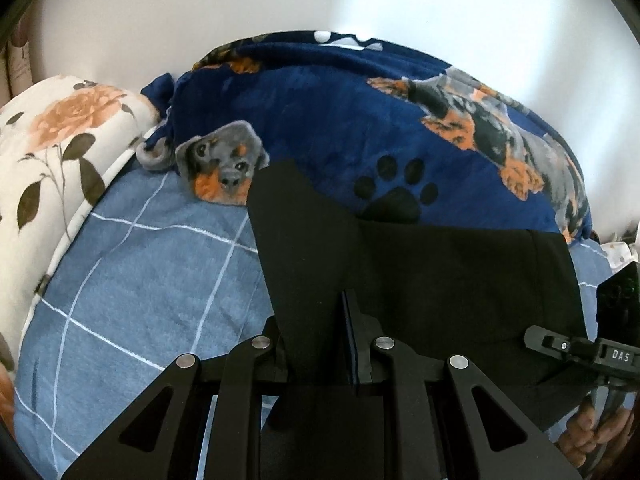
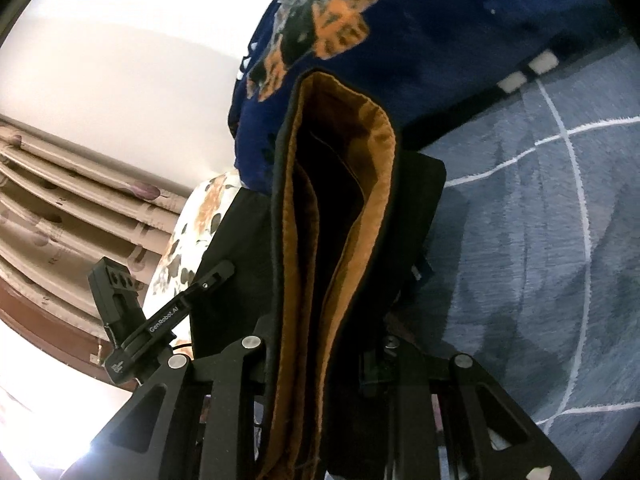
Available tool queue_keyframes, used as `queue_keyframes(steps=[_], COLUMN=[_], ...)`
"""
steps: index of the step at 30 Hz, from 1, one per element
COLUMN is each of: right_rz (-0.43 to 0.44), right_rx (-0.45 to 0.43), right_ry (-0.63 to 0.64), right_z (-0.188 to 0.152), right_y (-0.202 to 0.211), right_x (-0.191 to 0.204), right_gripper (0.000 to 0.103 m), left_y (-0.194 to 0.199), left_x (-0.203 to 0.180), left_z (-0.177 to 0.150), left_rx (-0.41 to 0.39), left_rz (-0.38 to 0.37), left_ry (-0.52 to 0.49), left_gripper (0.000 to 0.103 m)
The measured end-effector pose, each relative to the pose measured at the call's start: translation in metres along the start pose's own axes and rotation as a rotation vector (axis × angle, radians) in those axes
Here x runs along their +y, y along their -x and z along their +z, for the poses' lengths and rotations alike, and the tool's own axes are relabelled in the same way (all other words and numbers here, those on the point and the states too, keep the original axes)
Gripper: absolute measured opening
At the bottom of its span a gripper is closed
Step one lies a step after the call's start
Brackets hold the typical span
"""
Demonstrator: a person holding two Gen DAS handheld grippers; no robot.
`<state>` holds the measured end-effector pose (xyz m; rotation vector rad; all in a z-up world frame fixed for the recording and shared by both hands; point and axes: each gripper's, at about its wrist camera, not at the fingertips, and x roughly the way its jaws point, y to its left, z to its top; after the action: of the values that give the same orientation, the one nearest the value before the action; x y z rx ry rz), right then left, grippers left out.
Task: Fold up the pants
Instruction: 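Carry the held folded trousers with both grippers toward the blanket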
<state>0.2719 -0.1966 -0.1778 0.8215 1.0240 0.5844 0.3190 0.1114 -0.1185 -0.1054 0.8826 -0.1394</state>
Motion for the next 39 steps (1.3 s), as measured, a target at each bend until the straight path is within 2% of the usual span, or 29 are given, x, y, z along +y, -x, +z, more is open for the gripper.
queue_keyframes(steps=[18,39], right_rz=[-0.112,-0.333], right_rx=[0.003,-0.103], right_ry=[0.049,0.197], right_z=[-0.003,-0.015], right_y=[-0.006,-0.017], right_x=[-0.005,0.016], right_gripper=[0.025,0.036], left_y=[-0.022,-0.030], left_x=[0.015,0.012], left_z=[-0.016,-0.032], left_rx=[0.014,-0.059], left_rz=[0.047,0.123], left_ry=[0.007,-0.044], left_gripper=[0.021,0.031])
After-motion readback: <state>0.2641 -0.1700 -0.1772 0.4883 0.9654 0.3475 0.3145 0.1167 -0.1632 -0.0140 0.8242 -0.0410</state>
